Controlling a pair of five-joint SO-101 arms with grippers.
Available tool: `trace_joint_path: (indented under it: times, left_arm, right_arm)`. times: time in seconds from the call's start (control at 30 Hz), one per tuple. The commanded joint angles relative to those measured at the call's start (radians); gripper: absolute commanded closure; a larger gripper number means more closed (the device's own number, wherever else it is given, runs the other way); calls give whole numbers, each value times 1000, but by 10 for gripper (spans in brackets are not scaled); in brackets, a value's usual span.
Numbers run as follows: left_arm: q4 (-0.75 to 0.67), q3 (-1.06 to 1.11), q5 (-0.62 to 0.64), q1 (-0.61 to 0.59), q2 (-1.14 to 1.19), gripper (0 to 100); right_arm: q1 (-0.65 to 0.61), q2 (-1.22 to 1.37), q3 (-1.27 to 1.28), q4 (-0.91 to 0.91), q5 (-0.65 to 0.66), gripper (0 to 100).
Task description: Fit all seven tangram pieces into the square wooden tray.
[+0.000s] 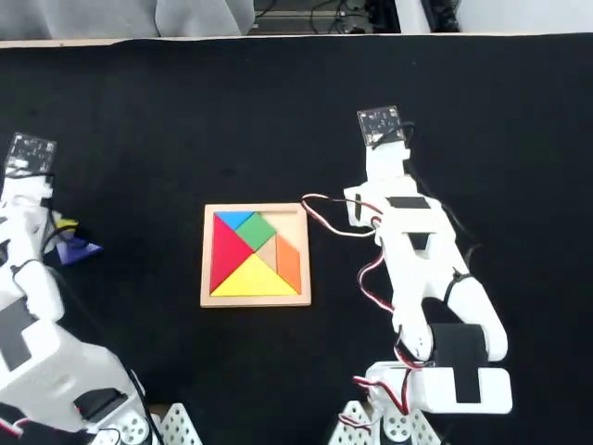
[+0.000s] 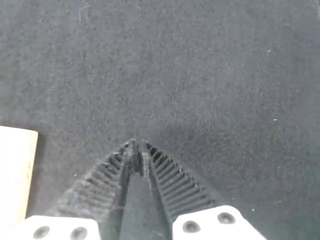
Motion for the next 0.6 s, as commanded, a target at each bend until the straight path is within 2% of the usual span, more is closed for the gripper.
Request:
trace_joint_path:
  times: [0.0,0.23,0.4,0.57]
  left_arm:
    - [6,73,-229,-114,-20,640]
    - [8,260,-413,-211,-110,640]
    - [8,510,-554,-246,-379,640]
    - [8,771,-569,-191,-698,640]
  right_arm:
    - [-18,-7,-19,-17,0,987]
    - [-18,-7,-19,-15,0,987]
    - [-18,-7,-19,-15,0,987]
    - [-18,-7,-18,-15,0,987]
